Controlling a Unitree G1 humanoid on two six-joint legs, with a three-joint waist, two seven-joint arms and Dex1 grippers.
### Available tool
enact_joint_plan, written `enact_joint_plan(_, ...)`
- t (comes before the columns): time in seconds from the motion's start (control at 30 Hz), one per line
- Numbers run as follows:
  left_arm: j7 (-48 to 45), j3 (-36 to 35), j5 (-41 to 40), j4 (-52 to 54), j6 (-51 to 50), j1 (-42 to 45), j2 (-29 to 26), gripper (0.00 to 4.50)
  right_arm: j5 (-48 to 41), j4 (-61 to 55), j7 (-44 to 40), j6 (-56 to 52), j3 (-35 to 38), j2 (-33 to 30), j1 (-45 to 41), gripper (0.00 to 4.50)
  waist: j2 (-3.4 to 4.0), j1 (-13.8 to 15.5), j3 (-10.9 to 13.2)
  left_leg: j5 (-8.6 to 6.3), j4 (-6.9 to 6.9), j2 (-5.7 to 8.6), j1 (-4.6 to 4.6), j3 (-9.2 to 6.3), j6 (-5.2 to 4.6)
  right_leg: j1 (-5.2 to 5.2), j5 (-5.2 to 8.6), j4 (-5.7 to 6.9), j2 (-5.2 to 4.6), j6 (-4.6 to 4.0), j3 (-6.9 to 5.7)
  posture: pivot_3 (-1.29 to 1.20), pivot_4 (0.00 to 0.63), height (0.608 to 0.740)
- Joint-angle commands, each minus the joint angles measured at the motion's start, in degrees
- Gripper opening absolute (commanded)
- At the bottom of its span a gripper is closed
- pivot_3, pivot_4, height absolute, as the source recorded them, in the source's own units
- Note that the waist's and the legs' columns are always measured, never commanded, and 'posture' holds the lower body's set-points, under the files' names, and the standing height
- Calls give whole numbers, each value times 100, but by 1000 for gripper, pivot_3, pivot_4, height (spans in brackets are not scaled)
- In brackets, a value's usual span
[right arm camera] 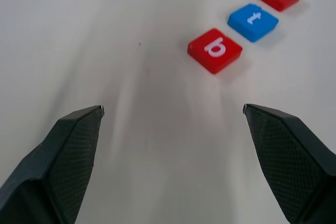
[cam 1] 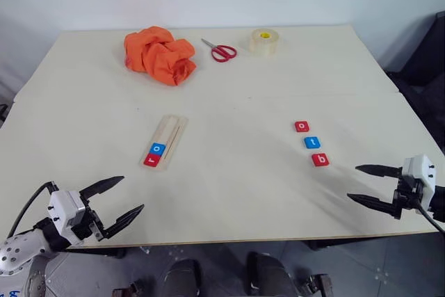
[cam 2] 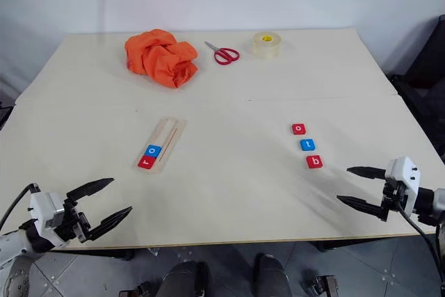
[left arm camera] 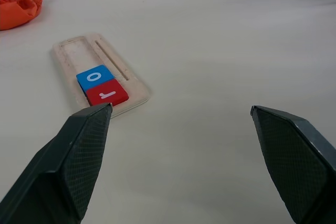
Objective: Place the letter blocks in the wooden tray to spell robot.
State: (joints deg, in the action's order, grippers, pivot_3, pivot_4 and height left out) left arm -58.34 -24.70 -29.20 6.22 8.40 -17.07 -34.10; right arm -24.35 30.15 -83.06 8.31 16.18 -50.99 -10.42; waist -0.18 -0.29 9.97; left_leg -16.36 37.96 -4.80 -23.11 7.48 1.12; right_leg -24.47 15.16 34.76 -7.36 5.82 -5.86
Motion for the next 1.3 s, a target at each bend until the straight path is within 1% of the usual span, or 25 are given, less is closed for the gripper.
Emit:
enact_joint_plan(0.03,95,-153,-76,67,115,20,31,4500,-101,-331,141,-137,60,31,-136,4459,0,0,0,0,0,0,0,0,0,-1,0,1,0,0,0,0,150,740)
enact_joint_plan(0.13,542,-165,-34,116,-239,107,49,4500,-93,-481,245,-273,42,60,-205,4459,0,3,0,0,3,0,0,-1,0,0,0,4,-1,0,1,0,150,740)
enact_joint_plan(0.27,1025,-228,131,339,-411,12,47,4500,-132,-701,376,-442,35,137,-287,4459,0,5,0,0,4,0,0,-1,0,0,0,8,-1,-1,1,0,150,740)
enact_joint_plan(0.4,1643,-586,-36,863,-1121,-467,51,4500,-153,-1047,469,-613,-75,283,-530,4459,0,-26,0,0,4,-1,0,-1,0,-2,0,10,-1,-1,3,0,150,740)
enact_joint_plan(0.5,1724,-814,-172,1213,-1339,-852,110,4500,-173,-1257,514,-751,-178,403,-706,4459,-4,-90,2,-1,4,-3,0,-1,1,-4,2,13,0,-3,4,0,150,740)
enact_joint_plan(0.6,1898,-974,-226,1503,-1599,-1118,183,4500,-122,-1219,496,-781,-304,491,-964,4459,-5,-118,3,-1,5,-2,1,-2,1,-3,3,15,-1,-6,4,0,150,740)
enact_joint_plan(0.8,2269,-1149,-258,1992,-2133,-1344,277,4500,-18,-1094,410,-737,-553,584,-1456,4459,-8,-127,5,-1,6,-1,0,-5,1,-4,5,18,-2,-9,3,0,150,740)
enact_joint_plan(0.9,2477,-1049,-182,2047,-2452,-1076,139,4500,-16,-1140,420,-773,-657,635,-1602,4459,-8,-123,5,-1,6,-1,0,-6,1,-4,7,18,-1,-12,1,0,150,740)
enact_joint_plan(1.13,3343,-467,-24,2049,-3651,137,-75,4500,-44,-1380,519,-873,-713,697,-1567,4459,-8,-110,5,1,10,1,0,-9,1,-1,6,31,-2,-11,1,0,150,740)
enact_joint_plan(1.23,3732,-20,51,2004,-4312,815,-136,4500,-62,-1494,556,-945,-708,674,-1513,4459,-9,-120,5,1,9,1,-1,-6,2,-4,6,31,-1,-11,2,0,150,740)
enact_joint_plan(1.3,3858,179,95,1964,-4562,1129,-120,4500,-70,-1541,572,-993,-701,660,-1498,4459,-10,-115,5,2,10,2,0,-7,3,-4,6,35,-1,-10,2,0,150,740)
